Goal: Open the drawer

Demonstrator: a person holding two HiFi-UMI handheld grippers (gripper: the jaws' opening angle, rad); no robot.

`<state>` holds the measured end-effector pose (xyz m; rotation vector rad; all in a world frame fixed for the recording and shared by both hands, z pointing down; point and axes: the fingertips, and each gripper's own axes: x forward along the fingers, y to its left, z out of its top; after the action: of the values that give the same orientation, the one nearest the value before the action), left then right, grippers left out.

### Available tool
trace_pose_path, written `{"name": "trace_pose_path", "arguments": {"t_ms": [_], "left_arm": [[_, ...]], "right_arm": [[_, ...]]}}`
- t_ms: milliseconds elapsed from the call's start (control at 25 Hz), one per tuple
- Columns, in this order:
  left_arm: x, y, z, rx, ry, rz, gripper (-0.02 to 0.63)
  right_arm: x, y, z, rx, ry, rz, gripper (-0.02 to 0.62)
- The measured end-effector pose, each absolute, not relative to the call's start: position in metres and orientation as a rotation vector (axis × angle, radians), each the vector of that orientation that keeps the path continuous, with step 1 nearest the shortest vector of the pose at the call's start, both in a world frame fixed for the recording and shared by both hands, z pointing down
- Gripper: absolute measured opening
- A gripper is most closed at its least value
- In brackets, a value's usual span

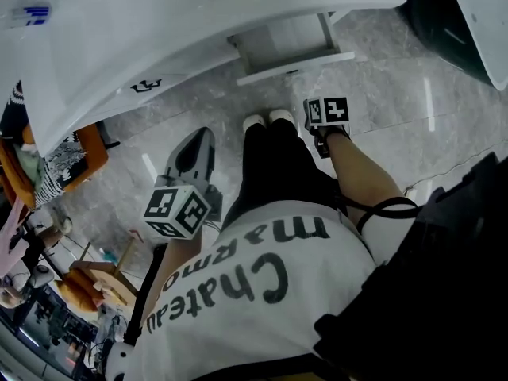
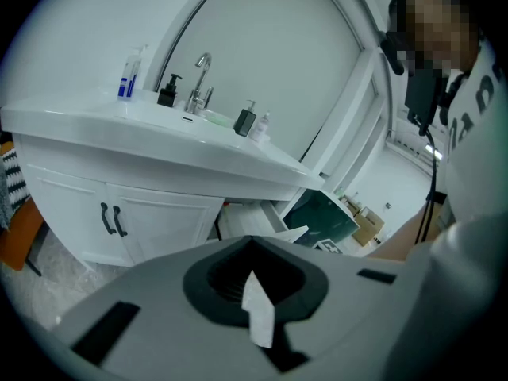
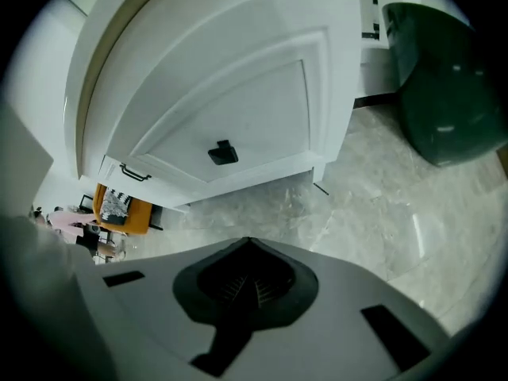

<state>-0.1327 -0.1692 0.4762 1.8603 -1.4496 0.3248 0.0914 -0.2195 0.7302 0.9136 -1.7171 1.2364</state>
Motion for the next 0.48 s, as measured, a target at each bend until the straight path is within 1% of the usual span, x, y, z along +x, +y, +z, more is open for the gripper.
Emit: {"name": "trace_pose_path", "arguments": {"t_ms": [280, 480], "left_arm": [[-0.133, -0.175, 0.462, 1.896, -1.444, 0.293, 0.005], [-0.146, -0.185, 0.445, 1.905, -1.450, 0.238, 0.005]], "right_arm": [[0.087, -0.225, 0.706, 0.885, -1.721, 1.176, 0.006], [0.082, -0.203, 0.678, 0.767, -1.727, 1.128, 0.006]]}}
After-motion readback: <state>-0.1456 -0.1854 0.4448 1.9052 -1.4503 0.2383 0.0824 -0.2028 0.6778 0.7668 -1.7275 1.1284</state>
